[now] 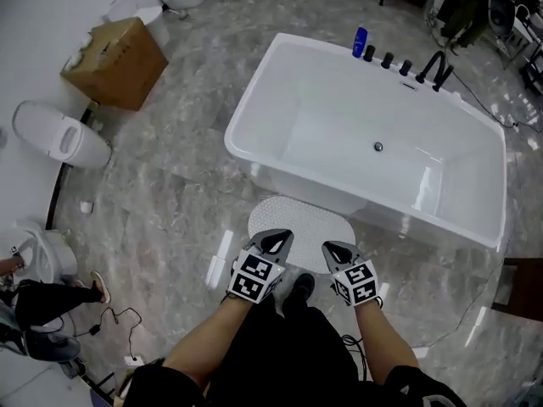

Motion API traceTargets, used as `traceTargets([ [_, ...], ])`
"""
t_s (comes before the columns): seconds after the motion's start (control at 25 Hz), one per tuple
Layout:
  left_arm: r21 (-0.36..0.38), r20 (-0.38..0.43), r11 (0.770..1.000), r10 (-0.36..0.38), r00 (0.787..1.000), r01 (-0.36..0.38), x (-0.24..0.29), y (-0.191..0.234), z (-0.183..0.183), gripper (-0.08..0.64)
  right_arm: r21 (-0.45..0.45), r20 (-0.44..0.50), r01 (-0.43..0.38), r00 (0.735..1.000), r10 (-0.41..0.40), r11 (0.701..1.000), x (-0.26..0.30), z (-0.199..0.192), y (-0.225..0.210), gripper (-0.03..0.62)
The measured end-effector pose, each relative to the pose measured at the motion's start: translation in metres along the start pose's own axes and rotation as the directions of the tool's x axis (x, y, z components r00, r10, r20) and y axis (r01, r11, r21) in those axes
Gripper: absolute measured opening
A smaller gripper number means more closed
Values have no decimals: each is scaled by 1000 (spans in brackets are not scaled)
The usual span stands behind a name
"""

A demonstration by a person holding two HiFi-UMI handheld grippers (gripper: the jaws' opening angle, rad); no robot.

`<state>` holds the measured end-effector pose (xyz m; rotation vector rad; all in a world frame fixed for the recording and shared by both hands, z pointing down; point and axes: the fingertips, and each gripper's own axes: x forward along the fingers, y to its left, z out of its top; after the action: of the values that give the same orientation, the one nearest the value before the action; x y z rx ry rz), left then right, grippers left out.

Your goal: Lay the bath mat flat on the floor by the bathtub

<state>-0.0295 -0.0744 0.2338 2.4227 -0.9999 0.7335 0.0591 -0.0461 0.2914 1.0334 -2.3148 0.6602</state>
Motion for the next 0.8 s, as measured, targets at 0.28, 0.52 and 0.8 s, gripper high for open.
traceTargets([
  [0.28,32,56,999,-1,998,-1,-17,4,40,11,43,49,43,998,-45,998,-37,28,-6,25],
  [0.52,65,101,998,-19,995,13,-50,52,65,11,30,126,159,979,-161,987,-41,95,-9,25],
  [0.8,127,179,992,-20,984,-3,-111,134,115,11,65,285,232,928,-241,970,-38,199,34,21],
])
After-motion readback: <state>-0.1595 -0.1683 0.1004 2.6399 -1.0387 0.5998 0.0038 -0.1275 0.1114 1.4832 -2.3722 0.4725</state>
